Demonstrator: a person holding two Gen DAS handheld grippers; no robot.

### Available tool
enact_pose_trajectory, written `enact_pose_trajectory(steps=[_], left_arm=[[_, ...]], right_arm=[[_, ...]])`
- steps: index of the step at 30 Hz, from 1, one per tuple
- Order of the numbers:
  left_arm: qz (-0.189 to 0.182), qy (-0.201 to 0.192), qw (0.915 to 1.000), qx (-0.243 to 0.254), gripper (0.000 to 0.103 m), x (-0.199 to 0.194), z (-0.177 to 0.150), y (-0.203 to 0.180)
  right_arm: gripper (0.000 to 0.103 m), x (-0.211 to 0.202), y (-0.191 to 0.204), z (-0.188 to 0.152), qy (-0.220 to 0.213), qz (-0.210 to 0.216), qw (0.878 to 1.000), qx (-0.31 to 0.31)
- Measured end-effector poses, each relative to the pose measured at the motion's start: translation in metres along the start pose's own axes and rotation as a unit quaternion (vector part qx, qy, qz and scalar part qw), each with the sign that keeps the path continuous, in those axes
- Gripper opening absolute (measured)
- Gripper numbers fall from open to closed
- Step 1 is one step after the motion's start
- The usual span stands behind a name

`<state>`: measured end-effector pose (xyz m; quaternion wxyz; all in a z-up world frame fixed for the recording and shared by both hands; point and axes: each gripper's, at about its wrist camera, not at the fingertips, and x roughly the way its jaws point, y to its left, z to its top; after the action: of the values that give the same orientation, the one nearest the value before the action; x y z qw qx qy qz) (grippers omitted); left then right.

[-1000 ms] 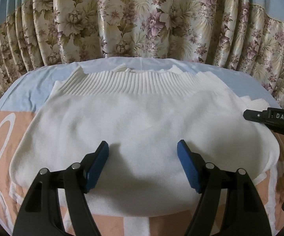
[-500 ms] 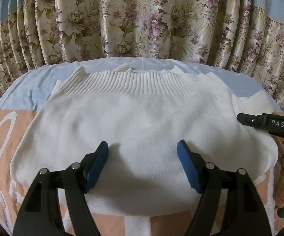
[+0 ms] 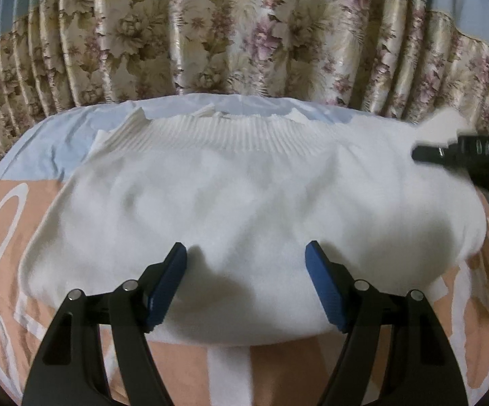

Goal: Fold small clothes
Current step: 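Grasp the ribbed cuff with the right gripper and lift the folded sweater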

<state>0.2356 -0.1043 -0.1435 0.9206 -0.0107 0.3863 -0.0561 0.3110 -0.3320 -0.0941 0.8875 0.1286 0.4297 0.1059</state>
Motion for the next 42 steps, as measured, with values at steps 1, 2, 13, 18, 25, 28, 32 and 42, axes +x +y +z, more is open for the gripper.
enact_pose_trajectory(steps=[1,2,13,18,25,28,32,42], left_arm=[[-0.004,0.012,0.9999,0.009,0.076,0.006,-0.002,-0.004],[-0.008,0.032,0.9994,0.012,0.078,0.014,-0.003,-0.005],[-0.058,0.037,0.9961,-0.055,0.082,0.001,0.001,0.032],[-0.050,0.006,0.9955,-0.080,0.082,-0.030,0.010,0.070],[0.009,-0.042,0.9932,-0.108,0.082,-0.068,0.030,0.152],[0.023,-0.046,0.9897,-0.134,0.082,-0.075,0.029,0.195],[0.037,-0.045,0.9860,-0.156,0.082,-0.082,0.018,0.238],[0.052,-0.021,0.9880,-0.144,0.082,-0.078,-0.010,0.284]], right_arm=[[0.023,-0.002,0.002,0.003,-0.002,0.003,1.000,0.002],[0.023,-0.005,0.006,0.007,-0.003,0.010,1.000,0.004],[0.023,-0.019,0.074,0.042,-0.009,0.035,0.999,-0.034],[0.023,-0.017,0.120,0.052,-0.003,0.042,0.997,-0.062],[0.024,0.010,0.190,0.049,0.021,0.043,0.995,-0.089],[0.024,0.032,0.229,0.037,0.039,0.039,0.992,-0.112],[0.024,0.064,0.272,0.014,0.067,0.032,0.988,-0.137],[0.030,0.112,0.338,-0.046,0.100,-0.009,0.977,-0.188]])
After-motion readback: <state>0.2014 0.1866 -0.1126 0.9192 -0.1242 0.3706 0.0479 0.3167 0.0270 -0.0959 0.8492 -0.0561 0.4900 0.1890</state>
